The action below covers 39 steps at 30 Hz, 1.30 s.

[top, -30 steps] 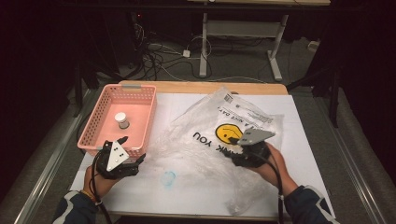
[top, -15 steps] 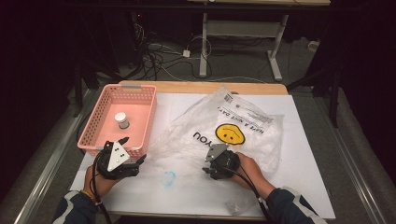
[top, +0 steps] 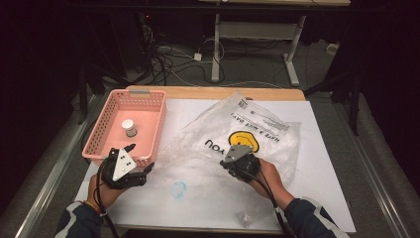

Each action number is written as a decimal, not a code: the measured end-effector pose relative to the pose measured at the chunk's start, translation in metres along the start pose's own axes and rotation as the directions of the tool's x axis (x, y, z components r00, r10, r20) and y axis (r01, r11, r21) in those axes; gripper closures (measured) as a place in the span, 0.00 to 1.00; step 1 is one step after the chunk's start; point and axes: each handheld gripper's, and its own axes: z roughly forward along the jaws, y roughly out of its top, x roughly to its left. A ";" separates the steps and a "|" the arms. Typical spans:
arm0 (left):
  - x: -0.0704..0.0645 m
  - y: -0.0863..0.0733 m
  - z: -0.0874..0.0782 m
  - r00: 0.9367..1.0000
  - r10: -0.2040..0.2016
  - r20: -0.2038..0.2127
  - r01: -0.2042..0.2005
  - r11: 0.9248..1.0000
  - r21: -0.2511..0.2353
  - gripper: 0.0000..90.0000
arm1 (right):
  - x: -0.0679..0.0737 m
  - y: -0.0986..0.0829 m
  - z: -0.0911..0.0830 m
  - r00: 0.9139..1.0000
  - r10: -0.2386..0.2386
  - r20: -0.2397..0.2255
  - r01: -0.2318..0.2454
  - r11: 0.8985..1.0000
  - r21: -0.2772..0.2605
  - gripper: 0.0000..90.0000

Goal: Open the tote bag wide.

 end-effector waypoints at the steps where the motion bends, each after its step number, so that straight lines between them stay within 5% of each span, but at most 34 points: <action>1: 0.003 0.003 -0.002 1.000 -0.001 -0.015 0.000 1.000 -0.010 0.20 | -0.002 0.001 -0.004 1.000 0.014 0.013 -0.014 1.000 -0.013 1.00; 10: 0.047 0.037 -0.004 0.997 -0.056 -0.047 0.054 0.998 -0.036 0.21 | -0.027 0.022 -0.028 0.993 0.073 0.098 -0.060 0.989 -0.136 1.00; 14: 0.071 0.046 0.017 0.996 -0.066 -0.059 0.068 0.997 0.032 0.21 | -0.042 0.032 -0.036 0.985 0.116 0.125 -0.089 0.974 -0.207 1.00; 17: 0.089 0.051 0.042 0.996 -0.060 -0.063 0.067 0.989 0.129 0.21 | -0.051 0.041 -0.044 0.979 0.136 0.152 -0.093 0.961 -0.262 1.00; 20: 0.106 0.050 0.064 0.993 -0.079 -0.084 0.096 0.968 0.232 0.21 | -0.055 0.043 -0.049 0.976 0.152 0.159 -0.101 0.952 -0.288 1.00; 24: 0.126 0.042 0.091 0.986 -0.113 -0.125 0.153 0.911 0.382 0.20 | -0.059 0.048 -0.060 0.971 0.168 0.169 -0.104 0.936 -0.337 1.00; 31: 0.143 0.026 0.112 0.969 -0.206 -0.139 0.248 0.832 0.496 0.20 | -0.059 0.053 -0.065 0.973 0.163 0.166 -0.093 0.928 -0.361 1.00; 37: 0.148 0.014 0.125 0.959 -0.250 -0.136 0.283 0.787 0.549 0.24 | -0.060 0.051 -0.064 0.973 0.167 0.158 -0.101 0.929 -0.357 1.00; 39: 0.148 0.013 0.127 0.957 -0.262 -0.122 0.285 0.782 0.554 0.29 | -0.059 0.051 -0.063 0.973 0.170 0.156 -0.105 0.929 -0.355 1.00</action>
